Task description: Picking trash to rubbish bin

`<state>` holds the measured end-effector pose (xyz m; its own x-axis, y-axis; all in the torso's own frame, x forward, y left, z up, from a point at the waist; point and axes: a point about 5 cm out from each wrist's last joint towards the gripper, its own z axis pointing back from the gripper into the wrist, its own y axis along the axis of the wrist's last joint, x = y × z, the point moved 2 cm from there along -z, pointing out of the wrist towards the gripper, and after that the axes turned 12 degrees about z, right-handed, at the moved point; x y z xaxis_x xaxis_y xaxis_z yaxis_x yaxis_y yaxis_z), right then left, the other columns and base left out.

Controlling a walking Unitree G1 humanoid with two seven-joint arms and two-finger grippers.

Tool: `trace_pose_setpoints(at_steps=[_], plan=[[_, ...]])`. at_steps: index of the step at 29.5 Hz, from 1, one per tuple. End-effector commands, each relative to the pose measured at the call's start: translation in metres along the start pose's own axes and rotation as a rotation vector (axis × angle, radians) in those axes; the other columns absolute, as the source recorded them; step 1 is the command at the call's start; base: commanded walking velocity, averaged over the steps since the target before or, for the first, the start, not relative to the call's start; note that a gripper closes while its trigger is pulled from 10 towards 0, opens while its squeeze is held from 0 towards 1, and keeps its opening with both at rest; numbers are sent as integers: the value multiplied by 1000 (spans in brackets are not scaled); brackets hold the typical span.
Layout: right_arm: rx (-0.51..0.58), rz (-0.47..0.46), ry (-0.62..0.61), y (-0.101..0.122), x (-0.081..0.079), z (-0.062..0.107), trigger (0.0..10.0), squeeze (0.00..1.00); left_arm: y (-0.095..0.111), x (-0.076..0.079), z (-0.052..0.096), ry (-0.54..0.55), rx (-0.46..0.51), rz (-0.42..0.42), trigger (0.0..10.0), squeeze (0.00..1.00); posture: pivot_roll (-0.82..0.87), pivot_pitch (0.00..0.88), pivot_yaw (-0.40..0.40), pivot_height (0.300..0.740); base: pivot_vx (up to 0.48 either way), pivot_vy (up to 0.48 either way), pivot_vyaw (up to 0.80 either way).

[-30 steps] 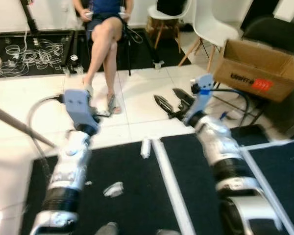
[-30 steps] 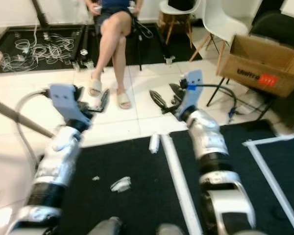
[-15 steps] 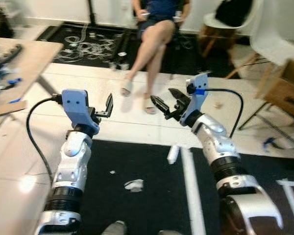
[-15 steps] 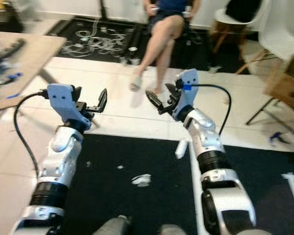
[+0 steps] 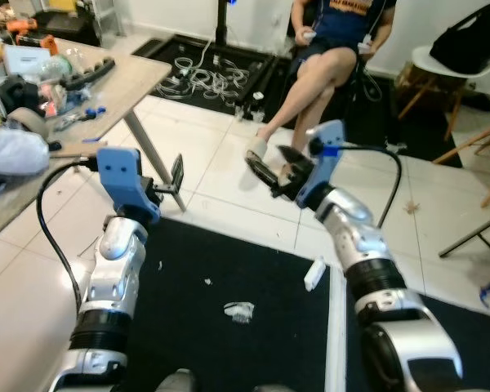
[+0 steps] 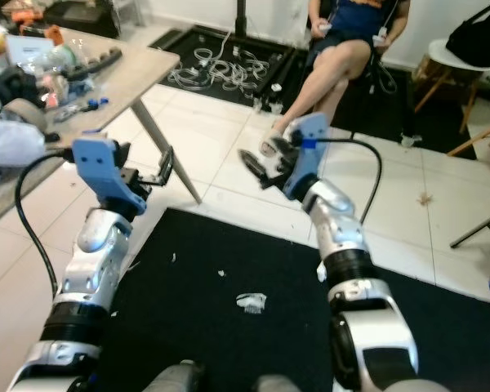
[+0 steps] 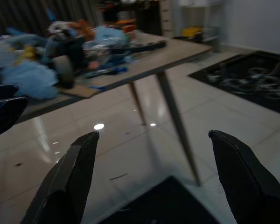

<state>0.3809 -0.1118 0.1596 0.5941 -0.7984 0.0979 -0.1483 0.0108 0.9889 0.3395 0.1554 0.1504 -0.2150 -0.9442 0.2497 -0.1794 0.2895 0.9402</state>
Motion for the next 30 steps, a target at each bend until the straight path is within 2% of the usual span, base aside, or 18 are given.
trace_pose_setpoints(at_steps=[1,30], plan=[[-19,4,-3,-4,2,3,10000,0,-4,2,0,-6,-14,1,10000,0,-33,0,-51,740,0,0,744],[-24,-2,3,-7,1,3,10000,0,-7,4,0,-31,-29,8,10000,0,-39,0,-47,740,0,0,744]])
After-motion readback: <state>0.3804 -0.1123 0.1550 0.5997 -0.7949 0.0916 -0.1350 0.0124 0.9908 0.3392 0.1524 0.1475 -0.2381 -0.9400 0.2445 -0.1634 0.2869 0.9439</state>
